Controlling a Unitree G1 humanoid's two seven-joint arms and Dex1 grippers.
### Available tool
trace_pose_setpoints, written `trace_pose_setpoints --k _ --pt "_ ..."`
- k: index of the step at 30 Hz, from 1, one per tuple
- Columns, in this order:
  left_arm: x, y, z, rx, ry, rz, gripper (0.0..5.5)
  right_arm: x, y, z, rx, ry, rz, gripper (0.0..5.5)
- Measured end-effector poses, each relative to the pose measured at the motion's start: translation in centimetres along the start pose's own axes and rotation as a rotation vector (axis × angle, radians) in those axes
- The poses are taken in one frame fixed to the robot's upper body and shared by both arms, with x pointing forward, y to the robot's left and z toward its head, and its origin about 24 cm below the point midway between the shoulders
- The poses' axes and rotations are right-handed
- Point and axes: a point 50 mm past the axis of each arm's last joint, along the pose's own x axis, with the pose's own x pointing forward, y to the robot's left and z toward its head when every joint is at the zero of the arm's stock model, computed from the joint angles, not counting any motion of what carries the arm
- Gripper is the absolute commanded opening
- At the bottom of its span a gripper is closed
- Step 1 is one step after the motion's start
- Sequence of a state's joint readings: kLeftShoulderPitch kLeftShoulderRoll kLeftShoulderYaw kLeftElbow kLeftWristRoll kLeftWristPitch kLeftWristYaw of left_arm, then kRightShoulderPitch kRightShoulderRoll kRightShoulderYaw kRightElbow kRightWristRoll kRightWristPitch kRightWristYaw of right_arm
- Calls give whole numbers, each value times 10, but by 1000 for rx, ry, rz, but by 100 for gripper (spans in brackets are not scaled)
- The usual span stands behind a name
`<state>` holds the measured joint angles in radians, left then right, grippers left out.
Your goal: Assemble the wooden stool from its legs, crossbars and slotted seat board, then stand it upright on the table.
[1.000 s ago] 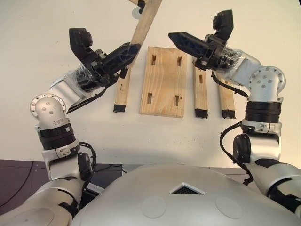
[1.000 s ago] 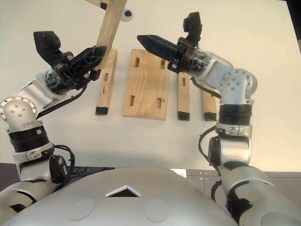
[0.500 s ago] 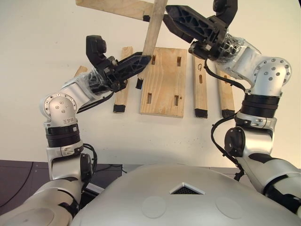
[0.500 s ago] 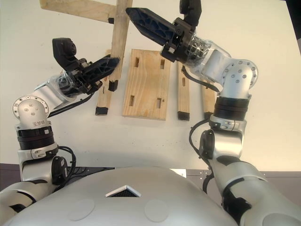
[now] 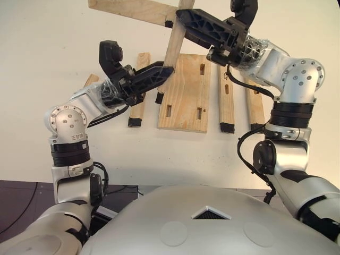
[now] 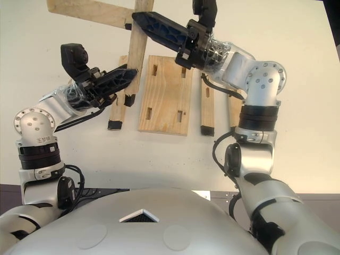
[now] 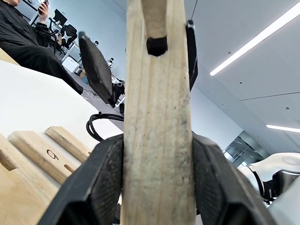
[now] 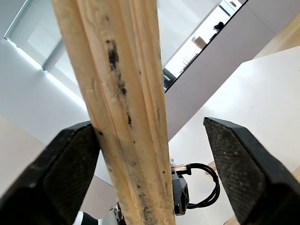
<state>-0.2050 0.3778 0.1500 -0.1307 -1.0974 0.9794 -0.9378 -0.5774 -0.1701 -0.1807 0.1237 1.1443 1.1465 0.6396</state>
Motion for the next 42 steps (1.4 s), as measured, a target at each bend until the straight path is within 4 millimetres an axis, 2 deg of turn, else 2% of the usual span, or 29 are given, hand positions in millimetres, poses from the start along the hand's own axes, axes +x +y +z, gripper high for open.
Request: trace_pose_setpoints --k 9,18,19,24,27,29,32,37,42 --pt "-1 1 -1 3 22 10 199 1 2 2 35 29 56 214" --pt "-3 1 -2 -3 29 13 199 1 1 1 38 35 54 211" --pt "-3 1 -1 -1 29 14 236 1 1 1 37 36 53 211" --pt "-9 9 -3 -22 9 84 309 -3 -9 -4 -20 25 -28 210" --pt "-16 12 -3 -29 -30 124 359 -13 -16 -6 -62 -9 -86 210" --pt "-25 13 -7 -46 -68 157 399 -29 -19 0 -104 -46 -138 210" --pt "-33 11 -15 -31 -122 187 405 -53 -17 8 -217 -56 -180 210" --pt "-42 19 -18 24 -228 320 405 -92 -14 -1 -307 29 -198 209" --pt "-51 29 -18 8 -272 411 405 -94 -16 -9 -328 48 -201 209"
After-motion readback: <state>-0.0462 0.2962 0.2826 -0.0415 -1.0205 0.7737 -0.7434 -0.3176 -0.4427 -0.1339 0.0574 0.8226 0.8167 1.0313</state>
